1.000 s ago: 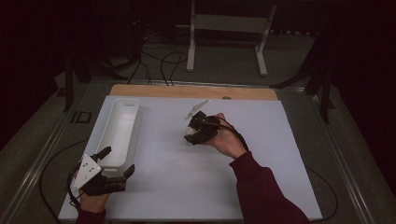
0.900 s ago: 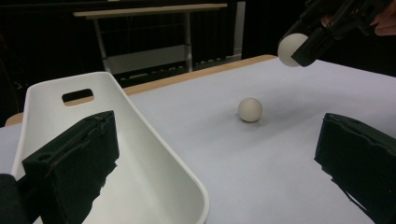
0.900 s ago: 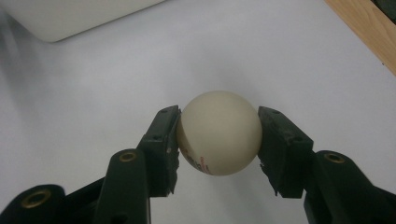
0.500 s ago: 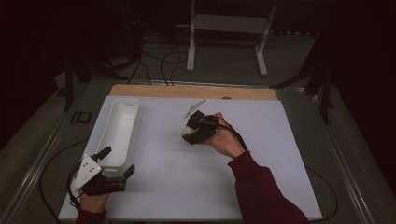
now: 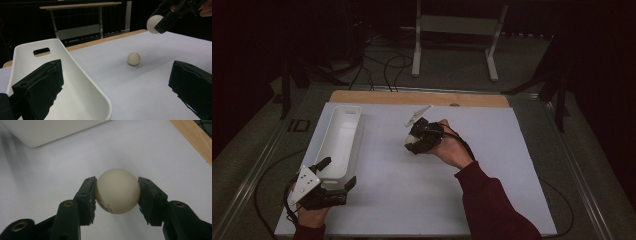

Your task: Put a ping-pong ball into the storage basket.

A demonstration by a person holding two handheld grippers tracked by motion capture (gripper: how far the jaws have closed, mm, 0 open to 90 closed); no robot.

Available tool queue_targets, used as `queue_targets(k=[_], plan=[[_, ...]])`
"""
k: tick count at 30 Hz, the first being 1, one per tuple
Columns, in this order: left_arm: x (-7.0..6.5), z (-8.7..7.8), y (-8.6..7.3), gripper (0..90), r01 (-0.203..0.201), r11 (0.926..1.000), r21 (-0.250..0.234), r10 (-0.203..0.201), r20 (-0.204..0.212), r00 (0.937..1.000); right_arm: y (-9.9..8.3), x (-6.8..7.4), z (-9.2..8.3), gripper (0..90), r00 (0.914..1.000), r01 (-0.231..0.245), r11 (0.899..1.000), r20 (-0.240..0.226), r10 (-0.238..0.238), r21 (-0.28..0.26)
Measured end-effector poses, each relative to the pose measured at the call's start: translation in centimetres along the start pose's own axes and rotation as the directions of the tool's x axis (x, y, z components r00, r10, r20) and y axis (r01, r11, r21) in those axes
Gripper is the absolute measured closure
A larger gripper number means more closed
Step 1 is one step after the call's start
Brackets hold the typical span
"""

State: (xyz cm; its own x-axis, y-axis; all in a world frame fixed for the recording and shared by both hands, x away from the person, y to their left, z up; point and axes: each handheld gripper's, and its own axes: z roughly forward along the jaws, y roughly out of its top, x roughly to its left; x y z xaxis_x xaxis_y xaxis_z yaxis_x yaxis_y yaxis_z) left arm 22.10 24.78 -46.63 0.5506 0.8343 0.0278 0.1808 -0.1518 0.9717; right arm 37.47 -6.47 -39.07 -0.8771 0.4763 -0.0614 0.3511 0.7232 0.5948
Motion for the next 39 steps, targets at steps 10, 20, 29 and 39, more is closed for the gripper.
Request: queue_targets(k=[10,20,29,39], plan=[[0.0,0.0,0.0,0.0,0.0,1.0,0.0,0.0,0.0,1.0,0.4,0.2,0.1,50.4,1.0,0.003,1.0,-0.003,-0.003,-0.003],[0.0,0.0,0.0,0.0,-0.001,1.0,0.0,0.001,0.001,1.0,0.8,0.5,0.1,50.4,0.9999,0.007,1.0,-0.012,-0.007,-0.011],[0.0,0.0,0.0,0.0,-0.001,1.0,0.0,0.001,0.001,1.0,1.1,0.7,0.1,50.4,0.9998,0.013,1.0,-0.017,-0.013,-0.015],[0.0,0.0,0.0,0.0,-0.001,1.0,-0.001,0.001,0.002,1.0,1.3,0.8,0.3,50.4,0.9996,0.016,1.0,-0.024,-0.017,-0.017]])
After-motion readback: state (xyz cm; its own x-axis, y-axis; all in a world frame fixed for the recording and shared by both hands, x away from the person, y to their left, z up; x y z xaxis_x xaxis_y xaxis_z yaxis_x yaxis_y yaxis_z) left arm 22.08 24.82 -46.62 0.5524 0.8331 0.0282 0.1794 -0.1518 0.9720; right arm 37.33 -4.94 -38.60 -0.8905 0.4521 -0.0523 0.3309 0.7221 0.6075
